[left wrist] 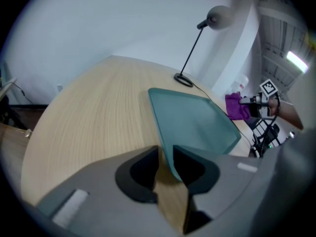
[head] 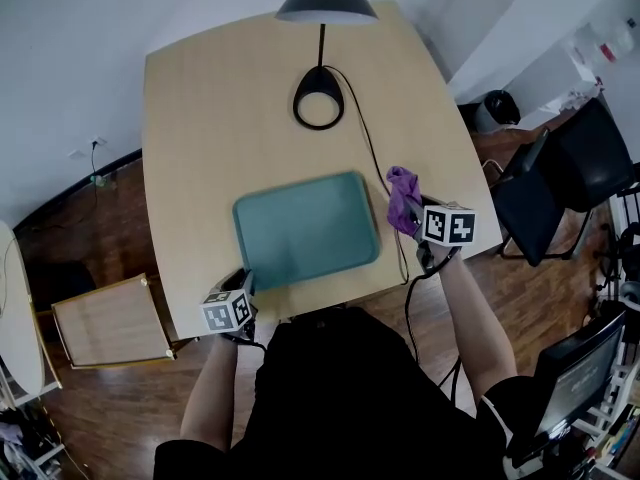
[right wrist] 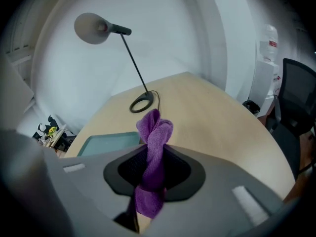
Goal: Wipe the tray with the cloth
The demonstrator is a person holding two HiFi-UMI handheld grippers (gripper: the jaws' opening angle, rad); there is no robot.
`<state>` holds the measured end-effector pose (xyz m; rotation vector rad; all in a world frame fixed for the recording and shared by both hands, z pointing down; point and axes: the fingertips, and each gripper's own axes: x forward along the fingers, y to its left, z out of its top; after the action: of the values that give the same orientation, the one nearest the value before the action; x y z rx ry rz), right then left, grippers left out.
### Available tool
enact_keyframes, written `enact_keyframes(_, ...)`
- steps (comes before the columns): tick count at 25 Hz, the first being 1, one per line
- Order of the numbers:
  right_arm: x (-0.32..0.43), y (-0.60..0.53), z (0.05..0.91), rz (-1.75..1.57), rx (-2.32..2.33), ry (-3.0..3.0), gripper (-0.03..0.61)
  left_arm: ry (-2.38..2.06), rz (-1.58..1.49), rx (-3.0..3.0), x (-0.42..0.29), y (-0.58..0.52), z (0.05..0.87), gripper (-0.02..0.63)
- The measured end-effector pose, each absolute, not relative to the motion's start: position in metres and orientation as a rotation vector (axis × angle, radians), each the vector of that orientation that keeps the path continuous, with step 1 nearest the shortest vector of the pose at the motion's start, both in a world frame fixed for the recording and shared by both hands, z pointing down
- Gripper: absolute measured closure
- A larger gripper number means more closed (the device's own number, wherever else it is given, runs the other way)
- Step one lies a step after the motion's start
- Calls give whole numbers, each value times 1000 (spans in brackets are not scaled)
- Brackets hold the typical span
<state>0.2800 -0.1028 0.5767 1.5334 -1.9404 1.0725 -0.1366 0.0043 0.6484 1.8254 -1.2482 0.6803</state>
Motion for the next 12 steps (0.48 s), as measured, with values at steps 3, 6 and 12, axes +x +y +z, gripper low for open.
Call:
enact_keyframes(3,298,-106,594,1093,1539,-1902,499,-1320,628,1850,-146,5,628,492)
enact_keyframes(6,307,-109,616,1094,1538,-1852,487,-1413,549,1808,-161,15,609,491)
enact_keyframes(12,318,-95,662,1158,1468,-1768,363,-1552,435,1712,-181,59,582,492)
